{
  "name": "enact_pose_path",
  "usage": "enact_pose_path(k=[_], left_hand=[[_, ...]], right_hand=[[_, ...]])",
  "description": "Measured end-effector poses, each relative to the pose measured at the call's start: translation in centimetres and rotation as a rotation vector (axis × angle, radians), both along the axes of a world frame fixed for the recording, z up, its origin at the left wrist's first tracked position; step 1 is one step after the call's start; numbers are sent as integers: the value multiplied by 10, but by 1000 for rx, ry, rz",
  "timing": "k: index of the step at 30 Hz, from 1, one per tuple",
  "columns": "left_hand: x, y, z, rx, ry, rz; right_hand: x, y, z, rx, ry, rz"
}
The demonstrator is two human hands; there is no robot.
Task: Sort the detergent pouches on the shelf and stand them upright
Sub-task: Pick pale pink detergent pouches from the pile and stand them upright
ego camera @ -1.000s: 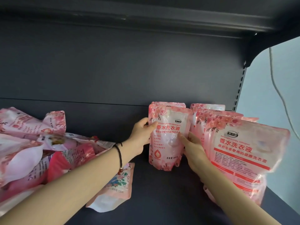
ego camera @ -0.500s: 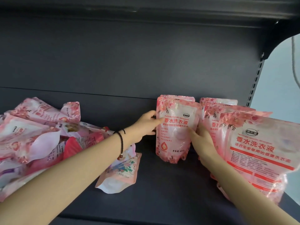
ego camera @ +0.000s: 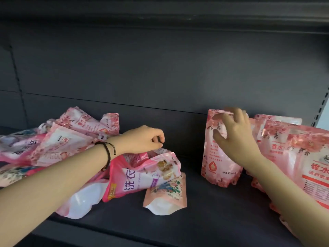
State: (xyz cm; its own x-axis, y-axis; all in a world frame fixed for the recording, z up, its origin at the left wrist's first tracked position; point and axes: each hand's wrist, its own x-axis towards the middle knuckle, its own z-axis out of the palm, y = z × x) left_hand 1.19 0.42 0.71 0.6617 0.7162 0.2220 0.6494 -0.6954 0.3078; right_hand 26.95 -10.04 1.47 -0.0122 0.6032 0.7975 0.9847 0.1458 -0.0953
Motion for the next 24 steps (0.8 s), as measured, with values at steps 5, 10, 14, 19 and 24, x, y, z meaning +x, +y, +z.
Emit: enact_pose_path(k=[5,10,14,19,24], left_hand=[[-43,-4,-2,290,293,-26],[-73,-9,-7,419,349,-80],[-100,-6,-2,318,280,-70],[-120,1,-2,172,212,-38],[-124,9,-3,-67,-96,-7]], right_hand=[[-54,10,-4,-350,-310,311],[-111,34,-23,-514,-502,309],[-144,45,-32,-595,-294,546],[-169,53,-45,-600,-146,501],[-165,58,-30,-483,118,395]])
